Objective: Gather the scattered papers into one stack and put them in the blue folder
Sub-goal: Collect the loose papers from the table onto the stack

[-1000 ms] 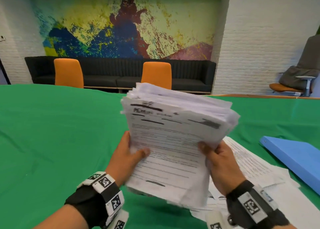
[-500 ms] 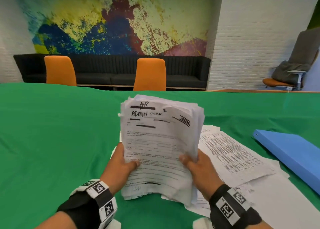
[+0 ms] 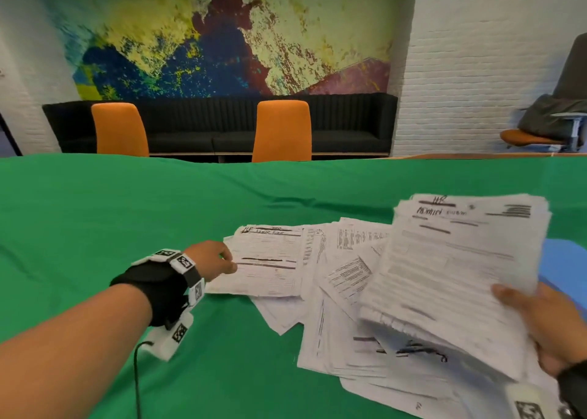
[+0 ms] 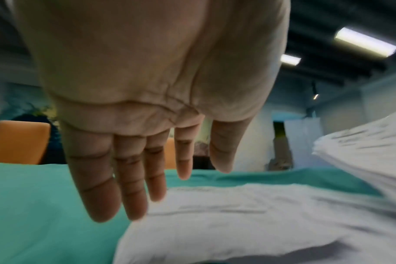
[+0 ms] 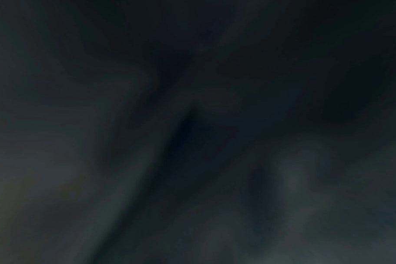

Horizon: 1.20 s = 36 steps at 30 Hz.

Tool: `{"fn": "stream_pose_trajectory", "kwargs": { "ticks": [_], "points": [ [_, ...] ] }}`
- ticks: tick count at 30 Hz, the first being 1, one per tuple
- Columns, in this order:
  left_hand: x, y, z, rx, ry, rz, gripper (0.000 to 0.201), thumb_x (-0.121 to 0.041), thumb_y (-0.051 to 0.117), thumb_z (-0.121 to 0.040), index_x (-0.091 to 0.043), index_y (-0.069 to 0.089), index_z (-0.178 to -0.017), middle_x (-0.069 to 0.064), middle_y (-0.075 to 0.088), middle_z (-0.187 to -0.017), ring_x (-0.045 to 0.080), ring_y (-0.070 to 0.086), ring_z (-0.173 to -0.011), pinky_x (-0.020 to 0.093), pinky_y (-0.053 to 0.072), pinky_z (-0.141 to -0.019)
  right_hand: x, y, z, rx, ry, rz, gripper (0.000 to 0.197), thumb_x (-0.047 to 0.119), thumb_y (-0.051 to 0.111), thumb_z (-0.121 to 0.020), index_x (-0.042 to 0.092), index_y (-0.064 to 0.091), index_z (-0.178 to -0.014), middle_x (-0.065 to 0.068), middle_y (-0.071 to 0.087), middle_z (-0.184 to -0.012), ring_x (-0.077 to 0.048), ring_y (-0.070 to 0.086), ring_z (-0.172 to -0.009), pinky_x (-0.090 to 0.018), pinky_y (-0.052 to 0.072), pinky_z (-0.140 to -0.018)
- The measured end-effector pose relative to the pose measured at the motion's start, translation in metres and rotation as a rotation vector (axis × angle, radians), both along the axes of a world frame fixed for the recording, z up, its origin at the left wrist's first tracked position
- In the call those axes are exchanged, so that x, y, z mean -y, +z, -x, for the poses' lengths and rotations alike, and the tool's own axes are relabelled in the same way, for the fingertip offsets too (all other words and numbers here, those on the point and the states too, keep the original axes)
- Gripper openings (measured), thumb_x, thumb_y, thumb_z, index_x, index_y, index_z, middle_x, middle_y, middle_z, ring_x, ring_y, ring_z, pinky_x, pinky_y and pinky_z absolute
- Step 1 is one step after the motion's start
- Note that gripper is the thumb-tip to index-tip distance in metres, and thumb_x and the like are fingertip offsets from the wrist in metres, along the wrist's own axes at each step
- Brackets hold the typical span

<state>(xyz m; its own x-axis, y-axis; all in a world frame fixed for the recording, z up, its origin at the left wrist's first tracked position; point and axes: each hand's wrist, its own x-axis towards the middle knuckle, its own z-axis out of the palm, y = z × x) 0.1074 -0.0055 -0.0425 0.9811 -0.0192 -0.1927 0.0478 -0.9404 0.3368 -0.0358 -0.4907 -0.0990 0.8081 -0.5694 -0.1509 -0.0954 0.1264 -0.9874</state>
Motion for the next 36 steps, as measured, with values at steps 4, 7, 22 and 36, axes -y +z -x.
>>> {"fn": "stream_pose_trajectory", "kwargs": {
  "ticks": [4,7,22,36],
  "points": [
    [0.005,-0.026,-0.039,-0.043,0.089,-0.192,0.05,-0.044,0.054,-0.098,-0.002,0.061,-0.125,0.016,0.062,-0.129,0.031,0.059,-0.12,0.026,0.038,-0.077,-0.022,-0.01,0.002,-0.148,0.147,0.052,0.03,0.006,0.067,-0.093,0.007,0.066,-0.123,-0.013,0.077,-0.104,-0.036,0.072,-0.093,-0.048,0.057,-0.085],
    [0.009,-0.046,-0.064,-0.056,0.234,-0.104,0.07,-0.047,0.053,-0.098,-0.001,0.038,-0.149,0.017,0.04,-0.155,0.03,0.044,-0.138,0.032,0.039,-0.105,-0.019,-0.022,-0.004,-0.206,0.181,0.128,0.027,0.004,0.065,-0.096,0.005,0.065,-0.123,-0.005,0.074,-0.094,-0.027,0.069,-0.088,-0.033,0.049,-0.068],
    [0.059,-0.055,-0.108,0.004,0.187,-0.104,0.067,-0.051,0.064,-0.09,-0.007,0.05,-0.139,0.013,0.051,-0.144,0.029,0.048,-0.135,0.035,0.039,-0.108,-0.012,-0.031,-0.001,-0.282,0.217,-0.006,0.026,0.012,0.061,-0.099,0.027,0.06,-0.12,-0.011,0.081,-0.098,-0.04,0.079,-0.079,-0.053,0.063,-0.073],
    [0.043,-0.043,-0.112,0.066,0.333,0.142,0.043,-0.016,0.079,-0.083,0.008,0.065,-0.115,0.022,0.067,-0.118,0.031,0.063,-0.093,0.036,0.049,-0.079,-0.019,-0.022,0.003,-0.277,0.21,-0.05,0.024,0.008,0.059,-0.1,0.027,0.06,-0.115,-0.013,0.081,-0.092,-0.044,0.078,-0.078,-0.053,0.064,-0.068]
  ]
}}
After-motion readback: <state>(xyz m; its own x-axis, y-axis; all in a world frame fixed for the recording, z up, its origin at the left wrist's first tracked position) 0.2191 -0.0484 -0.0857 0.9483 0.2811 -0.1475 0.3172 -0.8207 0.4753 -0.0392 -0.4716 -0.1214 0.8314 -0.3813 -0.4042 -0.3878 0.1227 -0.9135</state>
